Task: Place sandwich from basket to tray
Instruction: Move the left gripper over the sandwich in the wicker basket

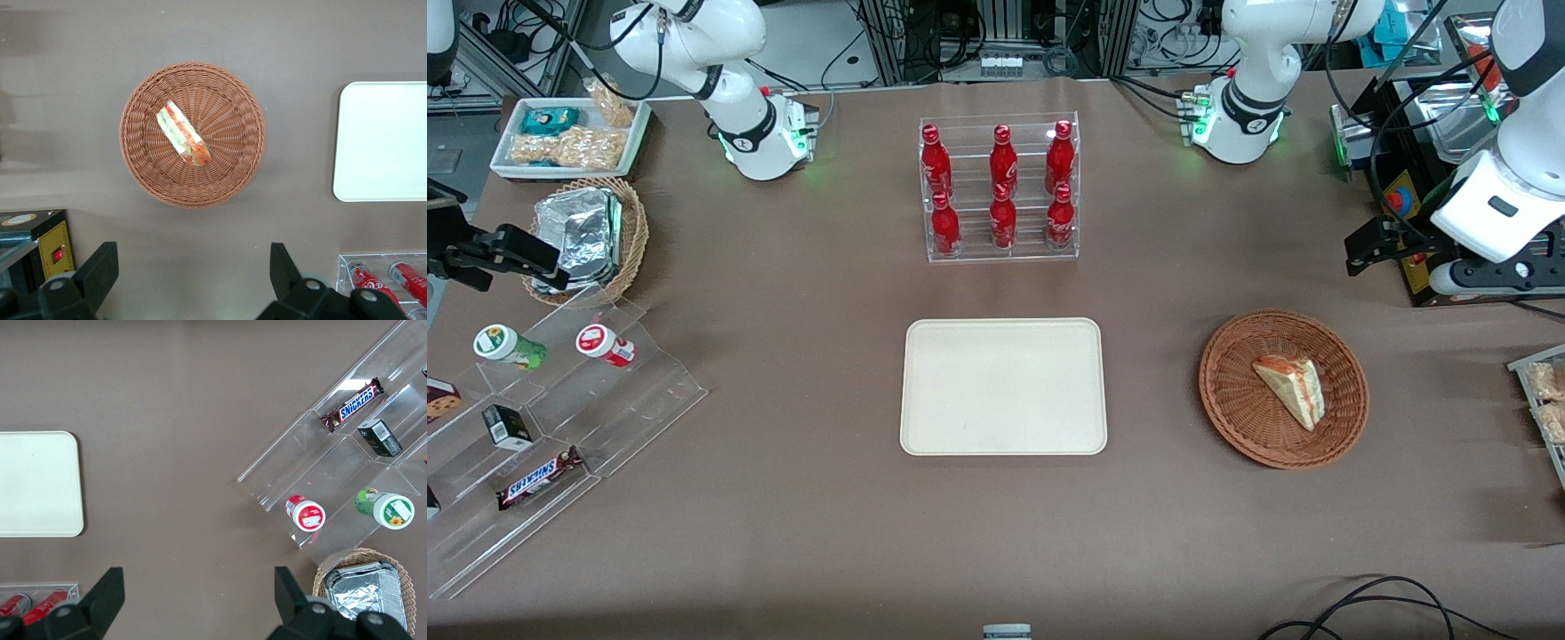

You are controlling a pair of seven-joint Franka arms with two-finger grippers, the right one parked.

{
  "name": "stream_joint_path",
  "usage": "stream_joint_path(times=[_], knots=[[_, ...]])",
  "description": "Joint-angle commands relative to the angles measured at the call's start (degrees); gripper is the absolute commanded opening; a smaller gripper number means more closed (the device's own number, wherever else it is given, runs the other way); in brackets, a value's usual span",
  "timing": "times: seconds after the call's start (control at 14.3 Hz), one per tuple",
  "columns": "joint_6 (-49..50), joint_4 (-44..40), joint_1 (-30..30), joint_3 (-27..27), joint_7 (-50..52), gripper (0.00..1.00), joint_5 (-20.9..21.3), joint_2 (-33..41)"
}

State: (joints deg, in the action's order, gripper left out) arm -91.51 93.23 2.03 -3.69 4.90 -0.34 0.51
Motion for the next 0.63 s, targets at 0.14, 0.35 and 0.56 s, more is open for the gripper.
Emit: stream_joint_path(times=[0.14, 0.35, 0.56], knots=[[1.76, -1.38, -0.71, -0.36, -1.47, 1.0, -1.16, -0.6], [3.43, -1.21, -0.71, -0.36, -1.73, 1.0, -1.16, -0.6], [4.68, 0.72, -0.8, -0.35, -1.47, 1.0, -0.63, -1.82]])
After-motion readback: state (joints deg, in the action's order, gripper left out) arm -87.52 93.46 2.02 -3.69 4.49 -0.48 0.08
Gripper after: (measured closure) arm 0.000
